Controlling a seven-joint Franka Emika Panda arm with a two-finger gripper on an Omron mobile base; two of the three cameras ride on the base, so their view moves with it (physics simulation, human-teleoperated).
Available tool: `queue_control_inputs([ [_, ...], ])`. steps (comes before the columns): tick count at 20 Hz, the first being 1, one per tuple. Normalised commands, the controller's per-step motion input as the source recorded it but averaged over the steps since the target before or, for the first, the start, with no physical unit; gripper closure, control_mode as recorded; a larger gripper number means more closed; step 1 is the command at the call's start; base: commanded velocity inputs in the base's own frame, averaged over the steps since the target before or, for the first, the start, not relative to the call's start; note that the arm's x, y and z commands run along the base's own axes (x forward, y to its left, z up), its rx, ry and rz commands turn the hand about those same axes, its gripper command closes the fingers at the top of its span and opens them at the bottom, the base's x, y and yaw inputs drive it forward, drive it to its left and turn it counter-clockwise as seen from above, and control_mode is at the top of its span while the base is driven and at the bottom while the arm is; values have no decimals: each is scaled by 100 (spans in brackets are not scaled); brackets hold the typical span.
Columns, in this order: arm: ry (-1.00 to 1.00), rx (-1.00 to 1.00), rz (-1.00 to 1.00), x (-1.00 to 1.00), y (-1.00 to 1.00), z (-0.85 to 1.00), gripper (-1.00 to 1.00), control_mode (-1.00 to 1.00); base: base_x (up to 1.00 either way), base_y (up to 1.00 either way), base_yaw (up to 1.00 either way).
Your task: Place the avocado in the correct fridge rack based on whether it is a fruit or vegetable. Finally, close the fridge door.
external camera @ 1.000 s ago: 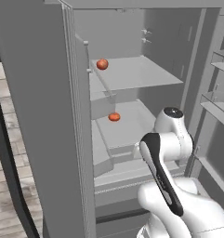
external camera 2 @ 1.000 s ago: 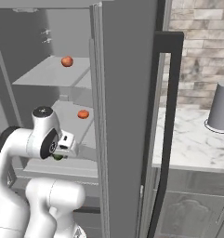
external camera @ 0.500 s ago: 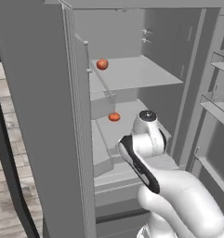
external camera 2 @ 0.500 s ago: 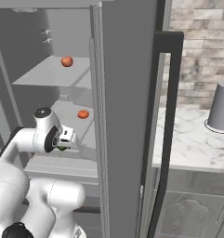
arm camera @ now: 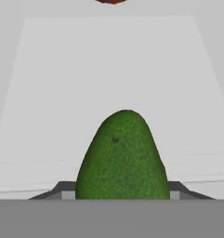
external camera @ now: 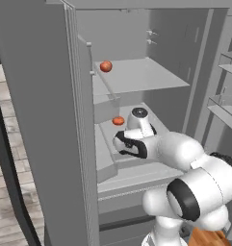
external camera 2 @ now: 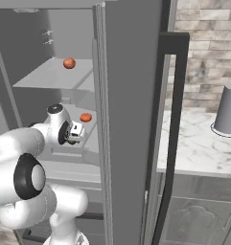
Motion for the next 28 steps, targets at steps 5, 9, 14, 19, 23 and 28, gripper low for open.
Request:
queue_control_inputs([
  [5, 2, -1, 0, 71, 1, -10, 100, -100, 0, 0, 0],
  [9, 5, -7, 0, 59, 3, -49, 100, -100, 0, 0, 0],
  [14, 6, -5, 0, 53, 13, -40, 100, -100, 0, 0, 0],
  [19, 1, -3, 0, 15, 7, -45, -100, -100, 0, 0, 0],
  [23, -4, 0, 0, -8, 0, -32, -100, -100, 0, 0, 0],
  [28, -2, 0, 0, -2, 0, -7, -100, -100, 0, 0, 0],
])
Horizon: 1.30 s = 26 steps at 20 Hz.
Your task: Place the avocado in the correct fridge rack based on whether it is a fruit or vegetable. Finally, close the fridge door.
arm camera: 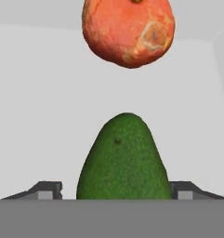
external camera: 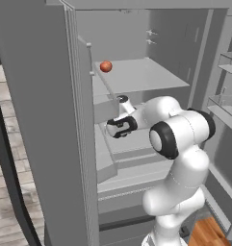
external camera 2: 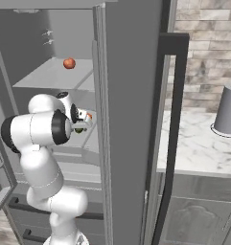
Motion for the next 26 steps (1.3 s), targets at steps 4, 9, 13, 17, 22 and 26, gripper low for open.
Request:
queue_control_inputs([
  [4, -3, 0, 0, -6, 0, 0, -100, -100, 0, 0, 0],
  [9, -6, 0, 0, -55, 0, 0, -100, -100, 0, 0, 0],
  [13, -13, 0, -5, -100, 0, 0, -100, -100, 0, 0, 0],
  [17, -5, 0, -5, -100, -1, 24, -100, -100, 0, 0, 0],
  [22, -3, 7, -2, -100, -27, 55, -100, -100, 0, 0, 0],
  [26, 0, 12, -2, -100, -30, 94, -100, -100, 0, 0, 0],
])
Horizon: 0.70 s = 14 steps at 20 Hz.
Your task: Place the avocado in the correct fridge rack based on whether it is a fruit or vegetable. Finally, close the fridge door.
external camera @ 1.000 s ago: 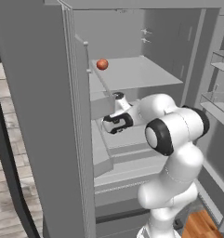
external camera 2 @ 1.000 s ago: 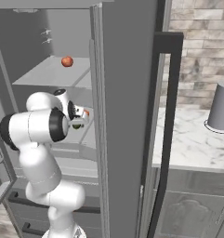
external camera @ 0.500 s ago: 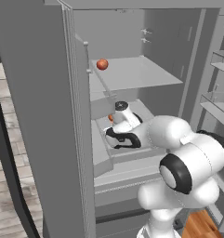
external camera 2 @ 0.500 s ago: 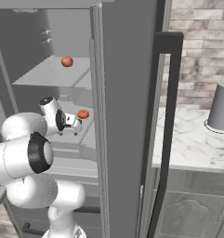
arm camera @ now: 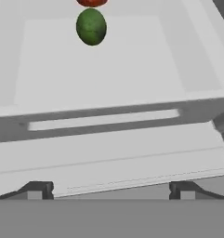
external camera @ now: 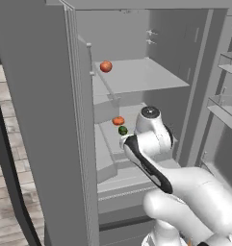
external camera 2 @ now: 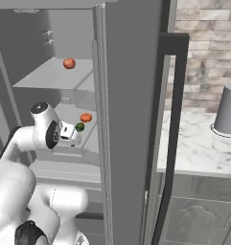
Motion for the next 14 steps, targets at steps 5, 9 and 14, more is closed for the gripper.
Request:
queue_control_inputs([
  [5, 0, 8, -2, -100, -7, 71, -100, -100, 0, 0, 0],
  [9, 0, 2, -5, -85, 0, 51, -100, -100, 0, 0, 0],
  [14, 0, 0, -2, -21, 0, 3, -100, -100, 0, 0, 0],
])
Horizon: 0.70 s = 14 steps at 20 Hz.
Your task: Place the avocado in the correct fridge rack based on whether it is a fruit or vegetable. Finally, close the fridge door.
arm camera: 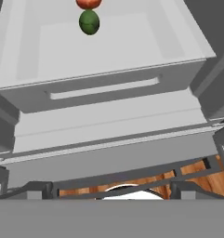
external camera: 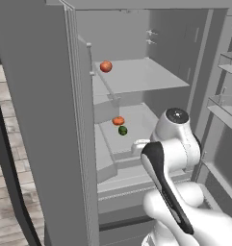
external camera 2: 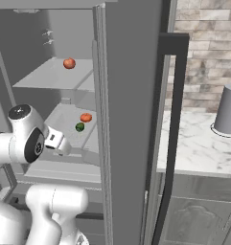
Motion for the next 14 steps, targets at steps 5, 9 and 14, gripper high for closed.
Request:
queue_control_inputs([
  [5, -1, 0, 0, -36, 0, 0, -100, -100, 0, 0, 0],
  [9, 0, 0, 0, 0, 0, 0, -100, 100, -100, 0, -1],
  [14, 0, 0, 0, 0, 0, 0, -100, 100, -91, 0, -1],
])
